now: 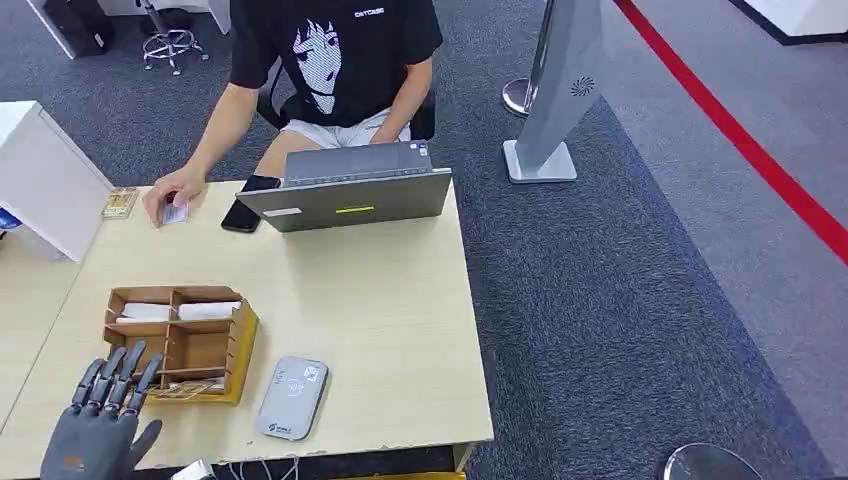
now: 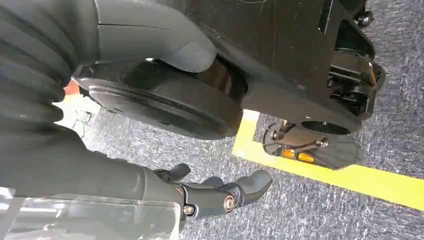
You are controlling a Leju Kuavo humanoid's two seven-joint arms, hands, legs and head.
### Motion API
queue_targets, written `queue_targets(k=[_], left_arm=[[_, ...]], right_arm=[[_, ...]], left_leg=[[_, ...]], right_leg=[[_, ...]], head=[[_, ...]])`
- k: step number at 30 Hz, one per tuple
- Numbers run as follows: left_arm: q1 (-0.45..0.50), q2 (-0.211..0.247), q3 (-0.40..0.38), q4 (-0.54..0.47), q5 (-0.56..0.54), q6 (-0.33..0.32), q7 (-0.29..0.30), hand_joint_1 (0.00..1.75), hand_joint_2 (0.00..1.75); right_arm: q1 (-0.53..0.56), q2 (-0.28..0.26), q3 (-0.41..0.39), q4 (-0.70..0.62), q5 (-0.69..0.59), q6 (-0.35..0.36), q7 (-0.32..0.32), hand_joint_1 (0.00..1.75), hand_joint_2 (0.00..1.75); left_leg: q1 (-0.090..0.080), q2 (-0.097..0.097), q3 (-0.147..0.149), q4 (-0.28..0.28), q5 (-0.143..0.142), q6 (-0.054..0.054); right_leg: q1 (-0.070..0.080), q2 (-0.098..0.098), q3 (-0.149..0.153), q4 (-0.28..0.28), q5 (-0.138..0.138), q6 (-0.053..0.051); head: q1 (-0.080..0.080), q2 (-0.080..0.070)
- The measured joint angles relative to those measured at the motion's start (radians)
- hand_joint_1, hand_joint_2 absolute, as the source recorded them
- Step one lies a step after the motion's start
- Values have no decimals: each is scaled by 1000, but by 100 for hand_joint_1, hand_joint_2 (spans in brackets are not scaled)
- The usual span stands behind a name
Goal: Pass the card to the sensor for recognition and then transmit it.
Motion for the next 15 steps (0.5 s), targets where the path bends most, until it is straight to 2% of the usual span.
queue_targets(k=[8,15], left_arm=[[-93,-23,25,136,-29,3,-55,0,175],[-124,-50,25,200,-40,5,-80,0,175]], right_arm=[[-3,0,1,0,18,5,0,0,175],[-3,0,1,0,20,7,1,0,175]], left_leg=[[0,0,0,0,0,0],[0,0,0,0,0,0]], right_leg=[[0,0,0,0,0,0],[0,0,0,0,0,0]], head=[[0,0],[0,0]])
